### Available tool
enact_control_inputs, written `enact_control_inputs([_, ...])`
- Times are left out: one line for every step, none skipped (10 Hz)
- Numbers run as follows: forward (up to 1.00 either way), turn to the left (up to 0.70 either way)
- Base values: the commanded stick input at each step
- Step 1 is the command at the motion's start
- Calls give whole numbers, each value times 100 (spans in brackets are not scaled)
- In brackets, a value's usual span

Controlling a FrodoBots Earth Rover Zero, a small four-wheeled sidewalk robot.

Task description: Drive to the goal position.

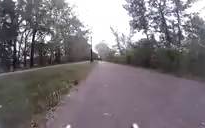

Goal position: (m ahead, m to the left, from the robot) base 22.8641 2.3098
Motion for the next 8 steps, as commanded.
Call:
enact_control_inputs([70, 0])
enact_control_inputs([70, 0])
enact_control_inputs([70, 0])
enact_control_inputs([70, 0])
enact_control_inputs([70, 0])
enact_control_inputs([70, 0])
enact_control_inputs([70, 0])
enact_control_inputs([70, 0])
